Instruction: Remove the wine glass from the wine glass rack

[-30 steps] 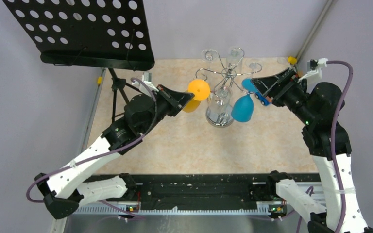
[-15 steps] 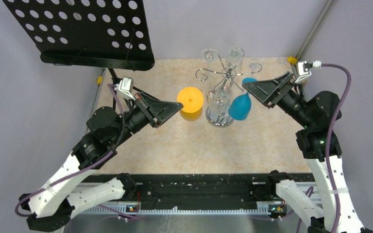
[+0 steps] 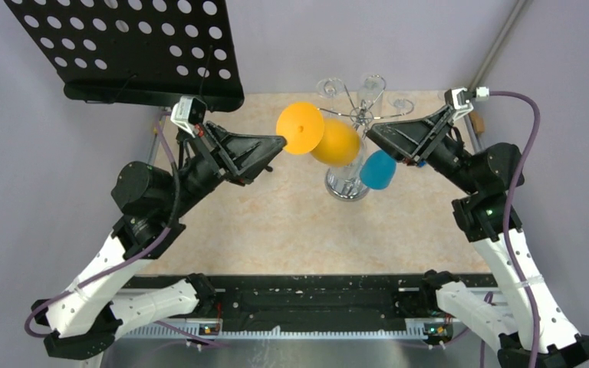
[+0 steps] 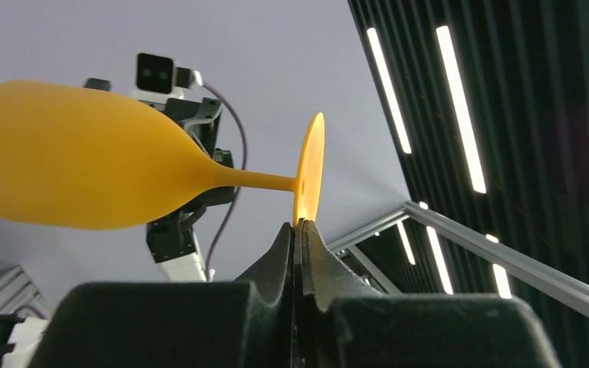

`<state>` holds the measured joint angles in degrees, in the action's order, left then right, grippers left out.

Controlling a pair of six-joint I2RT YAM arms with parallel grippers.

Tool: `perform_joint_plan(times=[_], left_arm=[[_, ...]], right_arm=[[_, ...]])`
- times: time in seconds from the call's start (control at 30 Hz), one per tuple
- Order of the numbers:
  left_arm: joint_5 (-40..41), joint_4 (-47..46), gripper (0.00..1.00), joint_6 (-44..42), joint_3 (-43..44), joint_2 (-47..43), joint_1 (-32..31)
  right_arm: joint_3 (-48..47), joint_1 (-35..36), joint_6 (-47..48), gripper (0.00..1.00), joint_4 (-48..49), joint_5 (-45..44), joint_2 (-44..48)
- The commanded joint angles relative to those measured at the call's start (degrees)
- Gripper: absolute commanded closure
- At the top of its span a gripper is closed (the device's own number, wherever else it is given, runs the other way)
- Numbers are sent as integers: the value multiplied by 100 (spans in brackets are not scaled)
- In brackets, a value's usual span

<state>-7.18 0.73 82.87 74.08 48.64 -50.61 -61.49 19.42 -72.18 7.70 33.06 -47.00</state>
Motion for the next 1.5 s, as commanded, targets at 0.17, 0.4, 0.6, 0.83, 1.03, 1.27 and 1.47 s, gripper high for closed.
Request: perform_joint_plan(times=[0.17,0.4,0.6,0.83,1.03,1.27,1.47], left_arm=[[-394,-1869,100,378,60,384,15],[-429,-2278,100,303,-49,404,12],[-503,-2504,100,361,-154,464,9],[-494,-2820,100,540,-397,529,14],[-420,-2746,99,434,-478,469,12],[237,-1470,31,-523,-781,-178,12],[1924,976,21,-1620,-1047,-1131,16]], right_arm=[[162,119,-1095,6,2023,476,-208],[-35,210,-1538,14,3011,736,-475],[-211,212,-1842,34,3861,743,-677],[-258,219,-2252,53,4815,719,-855],[-365,214,-2234,97,4746,770,-974],[-740,214,-1103,100,3241,717,-881],[-1507,220,696,100,574,500,-897]])
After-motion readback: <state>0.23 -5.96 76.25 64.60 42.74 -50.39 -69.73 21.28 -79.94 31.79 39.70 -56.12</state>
